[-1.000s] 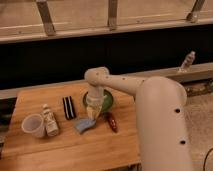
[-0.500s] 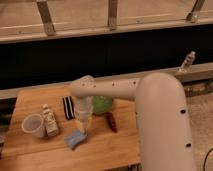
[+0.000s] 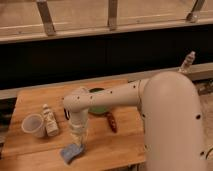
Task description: Wipe the white sponge on the table
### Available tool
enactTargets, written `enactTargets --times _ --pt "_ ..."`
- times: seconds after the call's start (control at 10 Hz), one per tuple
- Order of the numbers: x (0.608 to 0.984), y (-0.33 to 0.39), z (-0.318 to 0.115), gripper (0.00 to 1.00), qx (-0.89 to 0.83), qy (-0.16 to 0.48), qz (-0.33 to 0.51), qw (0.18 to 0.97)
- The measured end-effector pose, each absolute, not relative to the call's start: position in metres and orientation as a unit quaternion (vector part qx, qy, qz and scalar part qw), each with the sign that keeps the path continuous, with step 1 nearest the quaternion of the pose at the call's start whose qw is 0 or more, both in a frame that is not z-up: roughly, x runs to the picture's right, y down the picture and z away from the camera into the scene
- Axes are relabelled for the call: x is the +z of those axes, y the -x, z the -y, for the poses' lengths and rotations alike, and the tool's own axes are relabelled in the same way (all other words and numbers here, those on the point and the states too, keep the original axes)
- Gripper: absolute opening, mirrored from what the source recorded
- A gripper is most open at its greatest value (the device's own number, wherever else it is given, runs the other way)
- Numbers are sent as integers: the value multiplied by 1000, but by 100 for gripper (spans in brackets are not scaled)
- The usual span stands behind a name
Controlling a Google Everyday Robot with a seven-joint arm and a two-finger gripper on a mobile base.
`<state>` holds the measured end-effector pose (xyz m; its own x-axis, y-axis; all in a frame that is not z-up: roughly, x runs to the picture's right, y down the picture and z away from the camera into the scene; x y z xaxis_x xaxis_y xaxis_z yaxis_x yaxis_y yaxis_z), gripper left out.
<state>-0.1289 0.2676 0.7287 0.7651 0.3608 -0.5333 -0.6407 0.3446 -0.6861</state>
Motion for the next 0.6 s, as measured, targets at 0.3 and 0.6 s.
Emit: enactTargets --times 0.3,0.6 --pt "738 112 -243 0 329 472 -142 806" --pt "773 94 -190 0 332 469 -134 808"
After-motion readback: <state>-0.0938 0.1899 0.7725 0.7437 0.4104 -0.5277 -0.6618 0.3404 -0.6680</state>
